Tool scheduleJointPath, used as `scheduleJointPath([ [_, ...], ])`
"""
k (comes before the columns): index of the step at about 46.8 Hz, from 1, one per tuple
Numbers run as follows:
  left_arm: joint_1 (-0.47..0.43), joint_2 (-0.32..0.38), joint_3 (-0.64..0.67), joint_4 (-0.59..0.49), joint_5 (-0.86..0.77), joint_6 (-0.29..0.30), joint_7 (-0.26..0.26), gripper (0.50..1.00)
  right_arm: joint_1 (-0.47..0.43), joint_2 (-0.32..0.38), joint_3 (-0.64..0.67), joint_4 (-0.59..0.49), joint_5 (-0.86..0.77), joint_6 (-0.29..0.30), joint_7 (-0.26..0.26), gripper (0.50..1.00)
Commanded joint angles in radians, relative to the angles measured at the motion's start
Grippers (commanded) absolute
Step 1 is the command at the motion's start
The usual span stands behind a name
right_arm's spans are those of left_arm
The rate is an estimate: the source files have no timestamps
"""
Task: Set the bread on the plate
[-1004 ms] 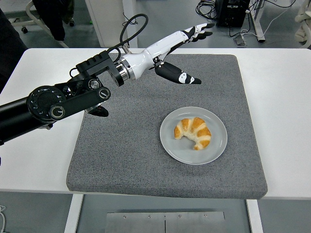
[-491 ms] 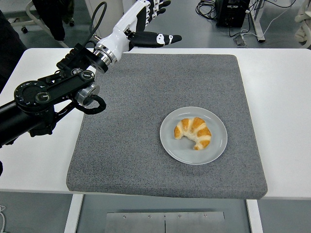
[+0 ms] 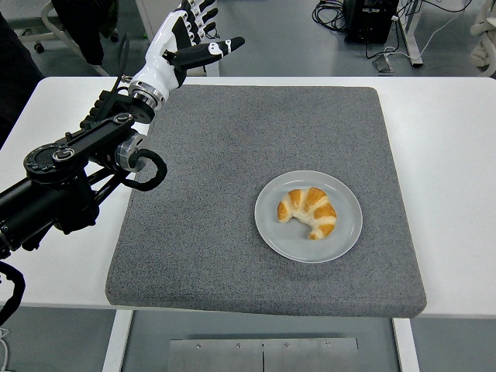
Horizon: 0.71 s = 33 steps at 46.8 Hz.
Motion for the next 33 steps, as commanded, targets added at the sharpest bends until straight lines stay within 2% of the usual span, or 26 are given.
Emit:
scheduleJointPath([
  [1, 0.000, -0.017, -0.008, 0.044, -0.048, 0.001, 0.000, 0.972, 0.000, 0.000, 0.000, 0.000, 0.000, 0.001, 0.000, 1.000],
  [10, 0.011, -0.048, -0.039, 0.127, -0.097, 0.001, -0.003, 0.972, 0.000, 0.000, 0.000, 0.000, 0.000, 0.001, 0.000, 1.000],
  [20, 0.045, -0.051, -0.122, 0.158, -0.098, 0.002, -0.003, 0.972, 0.000, 0.000, 0.000, 0.011, 0.000, 0.002, 0.000, 1.000],
  [33, 0.057, -0.051, -0.146, 0.199, -0.117, -0.018, -0.023, 0.972, 0.009, 0.000, 0.003, 0.003, 0.000, 0.001, 0.000, 1.000],
])
